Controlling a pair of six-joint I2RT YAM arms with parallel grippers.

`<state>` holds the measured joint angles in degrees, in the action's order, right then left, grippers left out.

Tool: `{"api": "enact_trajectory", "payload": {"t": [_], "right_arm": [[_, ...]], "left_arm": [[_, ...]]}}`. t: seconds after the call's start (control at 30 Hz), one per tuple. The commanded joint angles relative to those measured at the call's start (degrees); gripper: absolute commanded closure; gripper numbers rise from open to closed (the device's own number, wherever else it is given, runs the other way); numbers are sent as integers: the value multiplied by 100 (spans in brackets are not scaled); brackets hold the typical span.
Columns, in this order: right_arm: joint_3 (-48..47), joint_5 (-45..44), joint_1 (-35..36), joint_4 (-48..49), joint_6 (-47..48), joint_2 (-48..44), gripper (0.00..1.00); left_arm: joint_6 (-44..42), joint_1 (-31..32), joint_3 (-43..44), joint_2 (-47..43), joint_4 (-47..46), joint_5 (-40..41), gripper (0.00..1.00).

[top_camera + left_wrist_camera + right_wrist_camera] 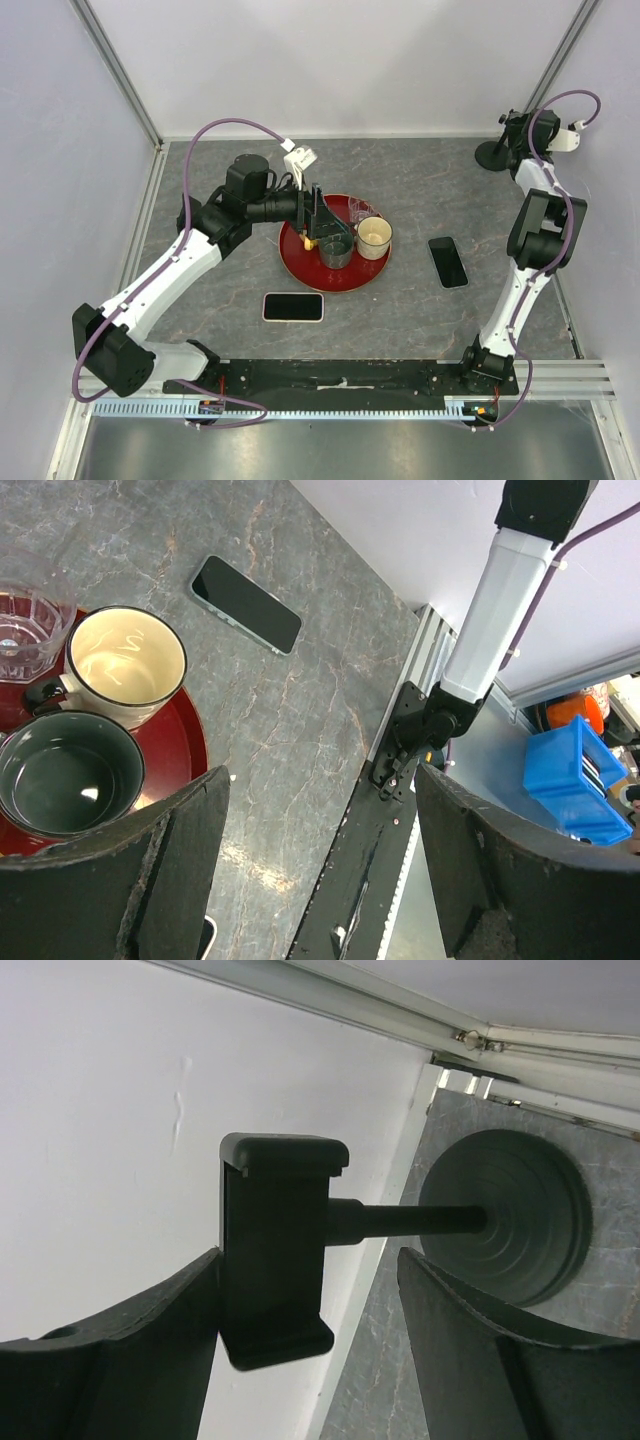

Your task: Place the phone on the phone stand

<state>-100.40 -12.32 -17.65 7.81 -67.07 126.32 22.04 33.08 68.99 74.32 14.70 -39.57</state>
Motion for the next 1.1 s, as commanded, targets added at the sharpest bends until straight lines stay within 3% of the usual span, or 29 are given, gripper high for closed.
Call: {"api": "enact_trajectory", "payload": {"t": [0.0,0.3,0.4,0.43,0.53,0.6,0.73,0.83,1.07], "right_arm": [[-471,115,34,-34,-140,287,24],[-375,256,34,1,-245,261,36],[-331,370,34,1,-237,200,48],[-305,405,34,1,-228,139,57],[-138,572,34,45,-289,-19,71],[29,660,42,54,-289,-134,73],[441,774,69,54,-289,-633,92],[915,827,113,27,-289,-1029,99],[2233,758,384,44,-184,-2198,100]], "left_arm": [[107,-12,-17,-15,-213,-95,20],[29,-12,26,108,-117,-112,20],[-59,-12,71,82,-29,-33,20],[-60,-21,71,82,-28,-16,20],[-104,-12,105,91,33,2,20],[-165,-21,114,100,68,63,20],[-244,-12,167,109,182,134,20],[-262,-12,176,109,200,160,20],[-279,-12,167,126,209,213,20]]}}
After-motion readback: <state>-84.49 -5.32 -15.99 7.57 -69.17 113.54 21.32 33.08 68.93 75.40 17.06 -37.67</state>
